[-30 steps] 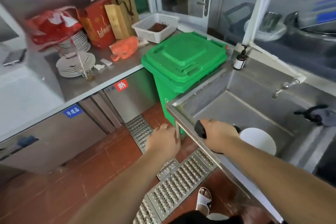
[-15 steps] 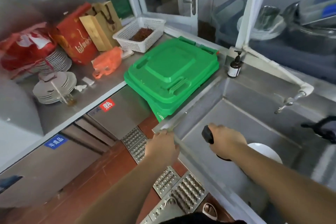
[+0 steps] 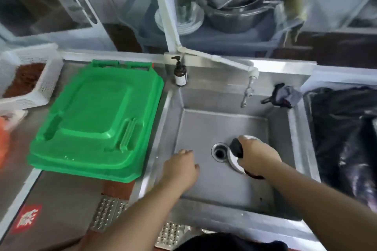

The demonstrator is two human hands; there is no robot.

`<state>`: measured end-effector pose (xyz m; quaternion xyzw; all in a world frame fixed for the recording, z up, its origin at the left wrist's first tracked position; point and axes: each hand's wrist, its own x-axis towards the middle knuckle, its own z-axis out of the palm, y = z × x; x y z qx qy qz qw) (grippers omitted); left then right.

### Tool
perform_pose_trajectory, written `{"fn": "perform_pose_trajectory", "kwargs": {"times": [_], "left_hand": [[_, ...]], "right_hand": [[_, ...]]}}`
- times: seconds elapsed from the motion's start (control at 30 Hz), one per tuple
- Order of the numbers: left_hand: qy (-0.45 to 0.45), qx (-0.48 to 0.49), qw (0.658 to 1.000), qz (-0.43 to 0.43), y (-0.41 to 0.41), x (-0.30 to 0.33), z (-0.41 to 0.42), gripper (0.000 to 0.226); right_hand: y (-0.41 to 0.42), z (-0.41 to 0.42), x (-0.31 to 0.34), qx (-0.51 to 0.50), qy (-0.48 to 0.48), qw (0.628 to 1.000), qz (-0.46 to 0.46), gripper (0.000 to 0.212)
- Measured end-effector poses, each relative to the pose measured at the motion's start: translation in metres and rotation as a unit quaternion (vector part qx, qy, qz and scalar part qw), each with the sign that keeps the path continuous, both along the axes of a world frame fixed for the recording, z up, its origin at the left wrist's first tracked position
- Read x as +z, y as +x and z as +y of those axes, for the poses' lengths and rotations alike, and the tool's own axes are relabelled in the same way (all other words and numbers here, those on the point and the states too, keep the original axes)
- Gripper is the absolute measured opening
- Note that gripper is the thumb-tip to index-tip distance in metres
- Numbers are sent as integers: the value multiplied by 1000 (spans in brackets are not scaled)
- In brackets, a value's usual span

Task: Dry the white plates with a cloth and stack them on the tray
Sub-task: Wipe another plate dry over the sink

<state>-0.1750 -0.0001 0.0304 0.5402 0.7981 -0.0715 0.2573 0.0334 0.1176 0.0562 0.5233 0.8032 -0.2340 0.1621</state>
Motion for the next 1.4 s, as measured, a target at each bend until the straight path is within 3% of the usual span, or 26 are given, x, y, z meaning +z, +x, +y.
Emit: {"fn": "perform_pose_trajectory", "kwargs": {"times": [0.1, 0.27, 0.43, 0.67, 0.87, 1.1, 1.4], "left_hand": [[-2, -47, 999, -14, -4, -13, 24, 37], [-20, -114, 993, -28, 7, -36, 58, 41], [-46, -159, 986, -33, 27, -57, 85, 45], [-80, -204, 975, -18, 64, -103, 114, 43], [-99, -208, 973, -14, 94, -154, 135, 37], [-70, -121, 989, -52, 110, -229, 163, 18], [-72, 90, 986, -121, 122, -316, 190, 14]], "right_hand": [[15, 0, -4, -66, -15, 997, -34, 48], [47, -6, -24, -154, -22, 987, -44, 43], [76, -8, -55, -239, -40, 970, -19, 54], [113, 6, -110, -346, -80, 933, 52, 32], [132, 20, -160, -419, -107, 897, 88, 49], [131, 24, -219, -462, -115, 870, 130, 53], [123, 24, -269, -506, -108, 844, 142, 39]]}}
